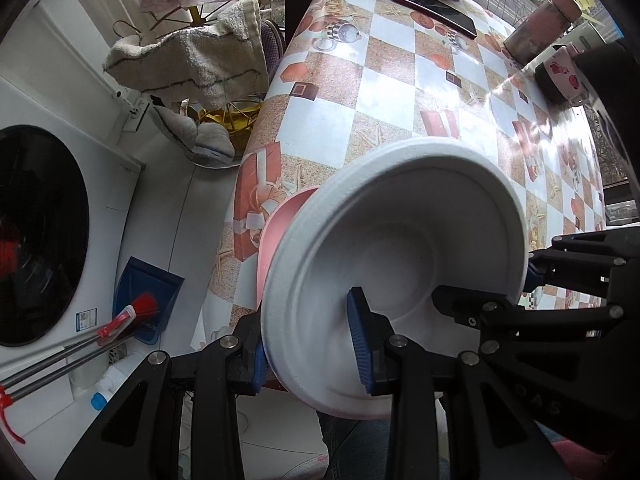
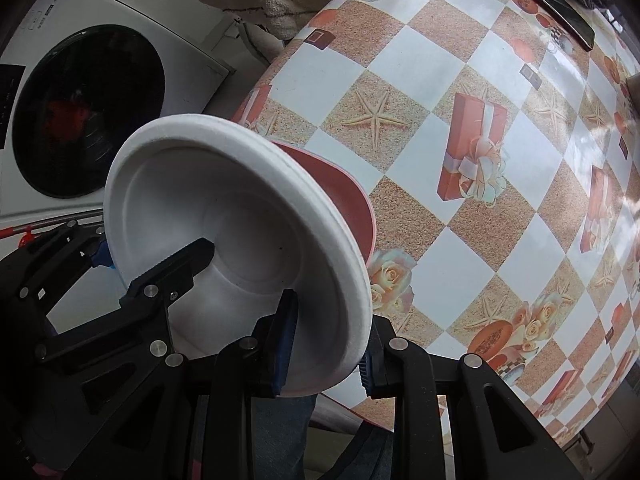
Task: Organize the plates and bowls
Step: 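Lower the nested bowls onto the pink plate and open both grippers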
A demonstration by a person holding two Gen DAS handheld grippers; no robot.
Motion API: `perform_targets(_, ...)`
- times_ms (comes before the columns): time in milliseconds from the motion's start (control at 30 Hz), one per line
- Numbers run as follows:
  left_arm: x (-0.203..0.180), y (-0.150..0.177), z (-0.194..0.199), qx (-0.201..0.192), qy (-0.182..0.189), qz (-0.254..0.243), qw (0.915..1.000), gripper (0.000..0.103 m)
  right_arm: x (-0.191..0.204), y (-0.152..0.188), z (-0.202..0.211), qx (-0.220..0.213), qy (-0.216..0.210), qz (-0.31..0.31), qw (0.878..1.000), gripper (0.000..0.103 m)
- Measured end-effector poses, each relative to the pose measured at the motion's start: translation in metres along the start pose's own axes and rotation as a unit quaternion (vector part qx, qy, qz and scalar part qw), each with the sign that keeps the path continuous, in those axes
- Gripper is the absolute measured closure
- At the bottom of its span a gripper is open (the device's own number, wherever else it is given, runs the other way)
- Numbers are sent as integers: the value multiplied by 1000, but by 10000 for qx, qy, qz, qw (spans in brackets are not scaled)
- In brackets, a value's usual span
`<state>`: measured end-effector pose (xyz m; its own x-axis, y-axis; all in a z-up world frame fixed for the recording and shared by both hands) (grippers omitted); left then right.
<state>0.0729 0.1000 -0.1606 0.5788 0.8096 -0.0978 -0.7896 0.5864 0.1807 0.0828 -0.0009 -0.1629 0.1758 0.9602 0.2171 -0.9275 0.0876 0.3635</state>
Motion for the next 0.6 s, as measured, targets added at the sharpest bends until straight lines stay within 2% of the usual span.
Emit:
perform_targets(267,5,4,-12,218,-6,23,9998,66,3,-7,-13,204,14,66,9998,73)
perform_targets(533,4,4,-17,277,33,25,9996,66,8,-16,-21,272,1,-5,9996,73)
perform_targets(600,7,3,-17,252,28,80,9996,63,7,-16,-22,270,0,-11,9996,73)
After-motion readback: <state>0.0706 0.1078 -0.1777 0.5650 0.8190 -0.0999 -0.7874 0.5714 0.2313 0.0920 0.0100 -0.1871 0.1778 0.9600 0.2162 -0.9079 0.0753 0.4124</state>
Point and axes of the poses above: each gripper's, at about its wrist camera, not at the fingertips, and z roughly against the way its jaws point, x to its left, y to its underside, the point moved 10 cm from there along -z, roughly the way its jaws point, and after that the axes turned 15 degrees about x, right-handed, at the moved point
